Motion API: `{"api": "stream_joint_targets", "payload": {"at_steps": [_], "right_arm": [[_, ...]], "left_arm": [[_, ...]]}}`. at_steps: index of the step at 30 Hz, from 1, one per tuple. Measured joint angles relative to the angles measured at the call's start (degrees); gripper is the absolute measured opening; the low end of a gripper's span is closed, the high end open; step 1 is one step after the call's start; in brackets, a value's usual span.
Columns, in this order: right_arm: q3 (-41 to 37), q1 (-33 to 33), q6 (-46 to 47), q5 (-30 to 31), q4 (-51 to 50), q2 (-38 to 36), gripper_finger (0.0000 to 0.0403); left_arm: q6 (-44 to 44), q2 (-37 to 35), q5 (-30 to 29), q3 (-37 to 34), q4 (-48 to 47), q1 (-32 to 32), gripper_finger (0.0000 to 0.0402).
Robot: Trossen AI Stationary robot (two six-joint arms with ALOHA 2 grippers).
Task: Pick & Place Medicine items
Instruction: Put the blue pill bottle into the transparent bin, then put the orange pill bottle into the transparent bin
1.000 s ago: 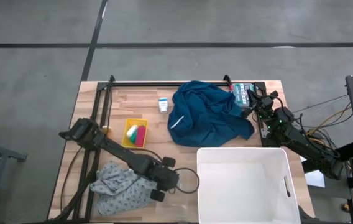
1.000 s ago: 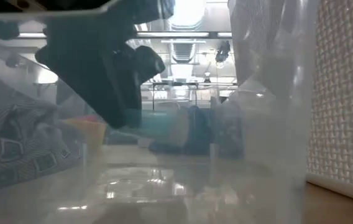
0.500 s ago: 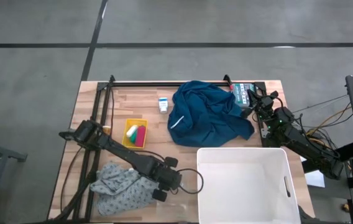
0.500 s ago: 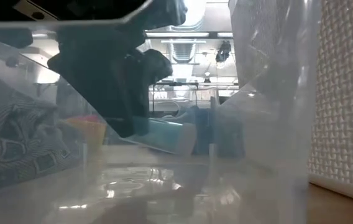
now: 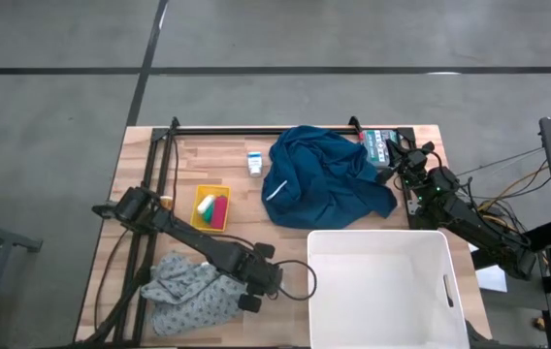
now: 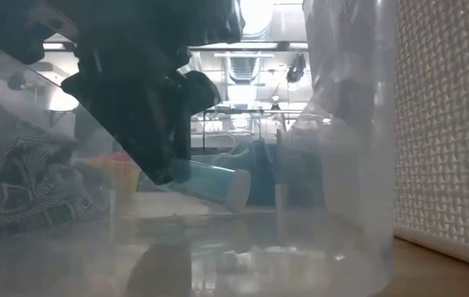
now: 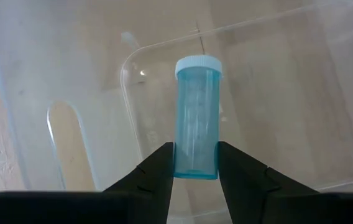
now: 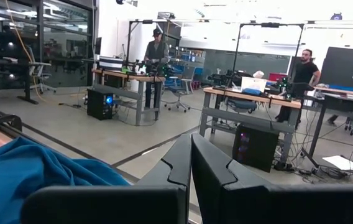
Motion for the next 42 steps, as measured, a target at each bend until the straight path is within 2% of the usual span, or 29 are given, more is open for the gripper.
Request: {"api": "stream_joint_targets", "payload": {"at_steps": [10, 25, 42], "right_arm": [[0.0, 0.0, 0.0, 0.01, 0.0, 0.0, 0.0008], [0.0, 0.0, 0.0, 0.0, 0.0, 0.0, 0.0008], [0.0, 0.0, 0.0, 0.02, 0.0, -0.02, 0.0008]], "left_arm": [[-0.17, 0.0, 0.24, -0.04, 0.28, 0.0, 0.0172], [-0.24, 0.0, 0.24, 0.0, 0.54, 0.0, 0.0222], [-0.16, -0.33, -0.46, 3.87, -3.07, 0.0, 0.0228]]}}
